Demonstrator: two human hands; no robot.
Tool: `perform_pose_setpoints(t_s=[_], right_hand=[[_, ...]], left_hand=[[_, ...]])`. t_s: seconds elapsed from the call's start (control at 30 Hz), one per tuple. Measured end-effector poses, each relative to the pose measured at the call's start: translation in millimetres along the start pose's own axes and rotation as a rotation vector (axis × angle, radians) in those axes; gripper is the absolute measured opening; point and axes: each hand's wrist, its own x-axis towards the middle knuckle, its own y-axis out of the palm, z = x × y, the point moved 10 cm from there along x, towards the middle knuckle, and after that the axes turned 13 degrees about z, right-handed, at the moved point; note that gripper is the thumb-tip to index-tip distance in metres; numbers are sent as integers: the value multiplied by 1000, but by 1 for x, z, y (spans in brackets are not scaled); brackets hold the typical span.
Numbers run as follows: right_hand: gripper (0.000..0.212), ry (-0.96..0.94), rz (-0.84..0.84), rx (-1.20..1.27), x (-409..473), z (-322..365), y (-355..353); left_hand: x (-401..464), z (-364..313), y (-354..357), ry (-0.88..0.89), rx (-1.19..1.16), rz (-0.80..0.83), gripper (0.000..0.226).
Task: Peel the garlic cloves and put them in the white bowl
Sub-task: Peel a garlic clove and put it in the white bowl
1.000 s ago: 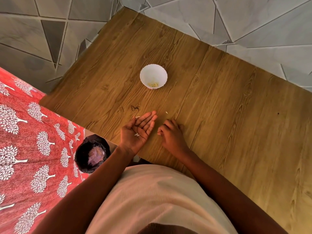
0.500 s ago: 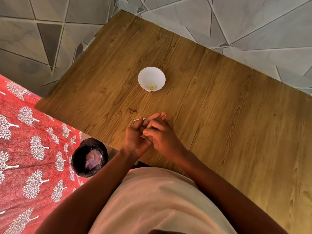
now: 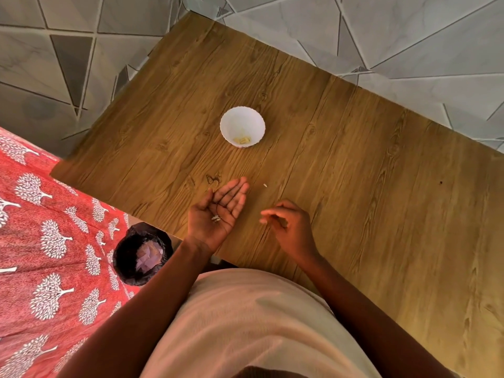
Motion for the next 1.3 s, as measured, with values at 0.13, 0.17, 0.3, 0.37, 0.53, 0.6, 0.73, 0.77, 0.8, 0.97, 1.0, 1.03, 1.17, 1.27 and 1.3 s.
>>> perform_pose_setpoints(t_s=[0.13, 0.17, 0.3, 0.37, 0.53, 0.6, 0.73, 0.77, 0.8, 0.97, 1.0, 1.03, 1.17, 1.27, 1.3], right_hand=[[19, 98, 131, -141, -10, -24, 28], [18, 121, 126, -181, -9, -25, 32], [12, 165, 66, -165, -5, -27, 34], [10, 146, 29, -154, -7, -25, 36], [4, 240, -84, -272, -9, -22, 39], [6, 245, -101, -339, -10, -18, 42], [28, 134, -65, -666, -13, 12, 58], [33, 119, -38, -708, -12, 13, 62], [35, 119, -17, -702, -11, 13, 63], [21, 241, 8, -75, -3, 0, 44], [20, 250, 20, -10, -1, 1, 42], [20, 245, 40, 36, 1, 3, 43], [26, 177, 168, 145, 11, 20, 58], [17, 50, 249, 164, 17, 56, 78], [15, -25, 273, 159, 18, 72, 85]], left_hand=[[-8, -6, -5, 6, -11, -30, 55], [-10, -6, -4, -5, -6, -33, 55], [-18, -9, 0, -69, 22, -39, 54], [-23, -13, 0, -109, 42, -65, 55], [-35, -26, -9, -195, 52, -100, 58], [-37, -28, -12, -206, 53, -102, 58], [-41, -23, -8, -180, 47, -95, 59], [-43, -22, -8, -157, 45, -93, 59], [-45, -21, -9, -135, 41, -91, 58], [-59, -18, -14, 22, 0, -107, 59], [-63, -19, -15, 65, -14, -114, 59], [-67, -20, -16, 99, -25, -125, 59], [-83, -23, -18, 226, -43, -139, 59], [-96, -30, -20, 301, -51, -127, 59], [-100, -34, -20, 323, -46, -121, 59]])
